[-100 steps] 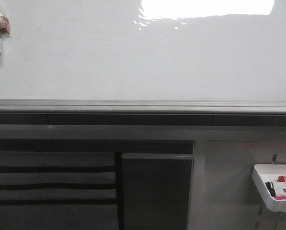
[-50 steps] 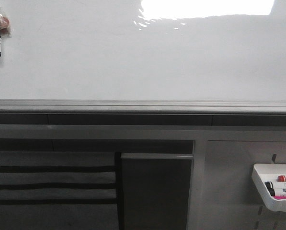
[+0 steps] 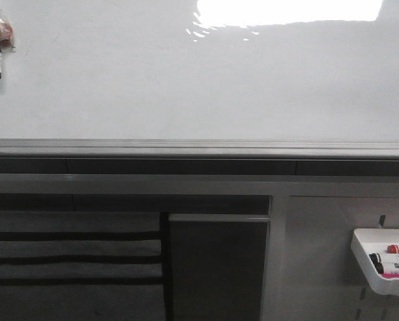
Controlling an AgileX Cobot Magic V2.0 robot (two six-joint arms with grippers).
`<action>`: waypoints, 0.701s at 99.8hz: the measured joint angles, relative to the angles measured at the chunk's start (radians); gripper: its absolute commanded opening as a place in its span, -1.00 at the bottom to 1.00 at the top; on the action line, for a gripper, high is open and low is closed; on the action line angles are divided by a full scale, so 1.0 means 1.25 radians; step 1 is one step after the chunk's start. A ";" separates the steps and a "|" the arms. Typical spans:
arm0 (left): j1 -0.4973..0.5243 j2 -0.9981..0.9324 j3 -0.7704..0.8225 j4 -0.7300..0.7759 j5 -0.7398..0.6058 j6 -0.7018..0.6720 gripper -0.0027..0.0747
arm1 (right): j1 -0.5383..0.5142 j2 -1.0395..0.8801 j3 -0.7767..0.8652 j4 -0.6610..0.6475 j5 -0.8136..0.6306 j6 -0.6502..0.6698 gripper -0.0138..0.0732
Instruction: Write number 3 on whiteboard
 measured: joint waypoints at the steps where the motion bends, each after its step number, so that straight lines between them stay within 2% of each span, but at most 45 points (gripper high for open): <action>1: -0.001 0.002 0.000 0.000 -0.005 0.000 -0.32 | 0.000 0.000 0.000 0.000 0.000 0.000 0.05; 8: -0.001 0.029 0.000 0.000 -0.034 0.000 0.07 | 0.000 0.012 0.000 0.000 0.000 0.000 0.29; 16: -0.001 0.065 0.000 0.000 -0.070 -0.001 0.24 | 0.000 0.027 0.000 0.000 0.000 0.000 0.32; 33: -0.025 0.150 0.000 -0.019 -0.135 -0.001 0.15 | 0.000 0.051 0.000 0.000 0.000 0.000 0.28; 54: -0.086 0.287 -0.007 -0.024 -0.280 -0.001 0.02 | 0.000 0.066 0.000 0.000 0.000 0.000 0.28; 70: -0.090 0.407 -0.055 -0.024 -0.349 -0.001 0.01 | 0.000 0.066 0.000 0.000 0.000 0.000 0.28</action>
